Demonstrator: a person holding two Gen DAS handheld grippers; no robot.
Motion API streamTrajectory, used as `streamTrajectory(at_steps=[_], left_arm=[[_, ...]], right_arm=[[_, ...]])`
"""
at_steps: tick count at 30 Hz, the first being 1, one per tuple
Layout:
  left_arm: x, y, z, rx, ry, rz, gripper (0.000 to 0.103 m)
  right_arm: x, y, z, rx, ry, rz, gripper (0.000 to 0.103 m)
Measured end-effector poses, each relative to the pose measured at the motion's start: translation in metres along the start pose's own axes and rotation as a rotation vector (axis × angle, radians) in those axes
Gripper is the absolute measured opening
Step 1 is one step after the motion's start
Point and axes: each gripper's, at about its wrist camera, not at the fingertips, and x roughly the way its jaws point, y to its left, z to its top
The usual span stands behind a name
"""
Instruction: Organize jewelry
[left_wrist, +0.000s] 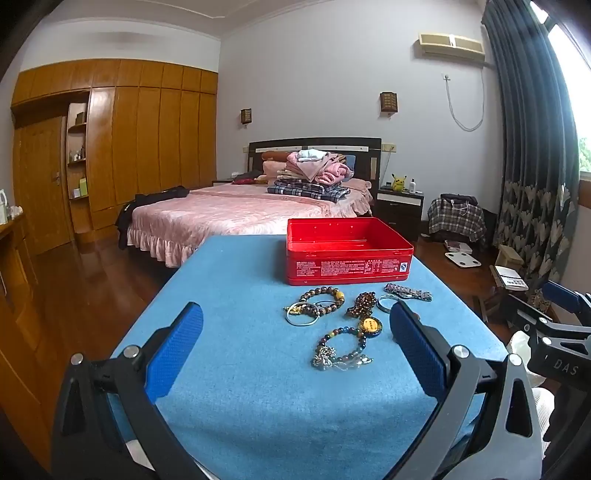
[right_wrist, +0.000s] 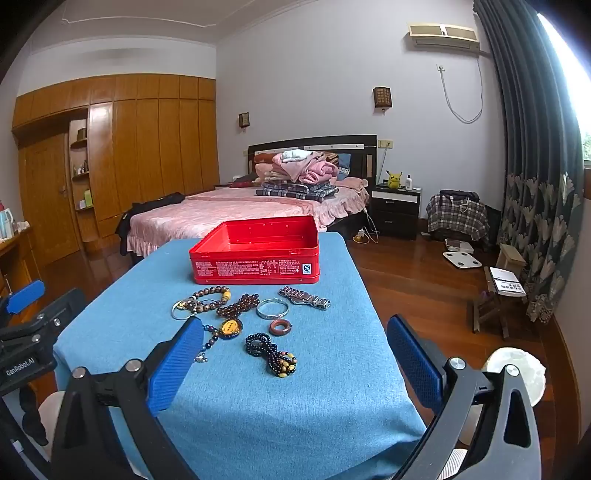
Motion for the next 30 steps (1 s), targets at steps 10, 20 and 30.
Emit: streamTrajectory(at_steps=[10, 20, 30], left_arm=[[0.0005, 0.0005, -0.0007, -0.005, 0.001, 0.003, 0.098], [0.0003, 0.0017, -0.0001, -0.004, 0.002, 0.001, 0.098], [0.0004, 0.0029, 0.0007, -0.007, 0.002, -0.001, 0.098]], right_arm=[[-0.0001, 0.0000, 0.0000, 0.000, -0.002, -0.001, 0.097], [-0.0003, 0.0001, -0.0001, -0.001, -0.002, 0.000, 0.097], [-0.0001, 0.0003, -0.0008, -0.001, -0.004, -0.001, 0.097]])
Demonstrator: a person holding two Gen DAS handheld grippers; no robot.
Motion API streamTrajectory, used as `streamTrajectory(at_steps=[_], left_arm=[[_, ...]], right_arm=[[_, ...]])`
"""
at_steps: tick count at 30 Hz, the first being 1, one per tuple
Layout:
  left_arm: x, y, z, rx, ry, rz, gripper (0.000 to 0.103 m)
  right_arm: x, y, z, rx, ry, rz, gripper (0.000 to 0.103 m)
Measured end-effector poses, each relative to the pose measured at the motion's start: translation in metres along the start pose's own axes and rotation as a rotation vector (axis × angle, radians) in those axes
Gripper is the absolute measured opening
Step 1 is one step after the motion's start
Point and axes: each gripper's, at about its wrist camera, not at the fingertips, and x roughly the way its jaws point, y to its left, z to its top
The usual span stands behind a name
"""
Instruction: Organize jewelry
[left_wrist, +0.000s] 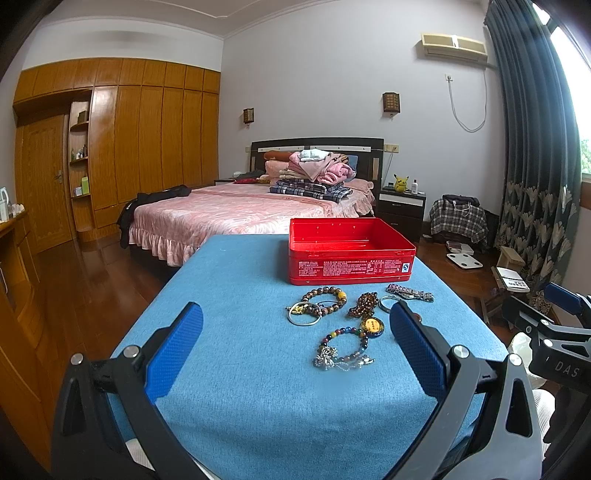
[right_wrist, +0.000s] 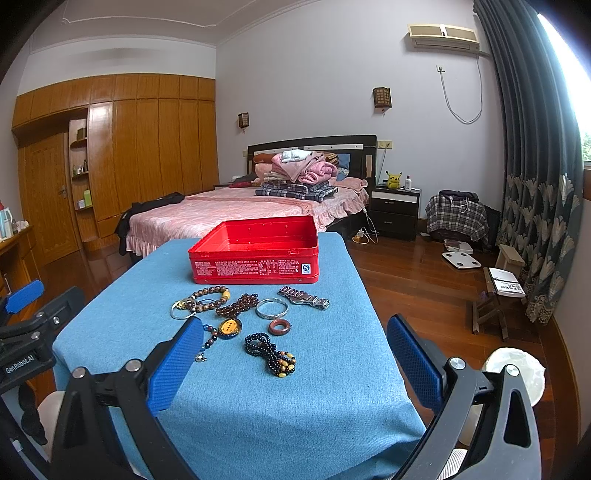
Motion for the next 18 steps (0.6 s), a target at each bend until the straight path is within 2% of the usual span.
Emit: streamTrajectory(at_steps=[18], left_arm=[[0.0001, 0.0018, 0.0005, -0.002, 0.001, 0.001, 0.098]], right_arm=[[0.0001, 0.0002, 0.0002, -0.001, 0.001, -0.001, 0.097]])
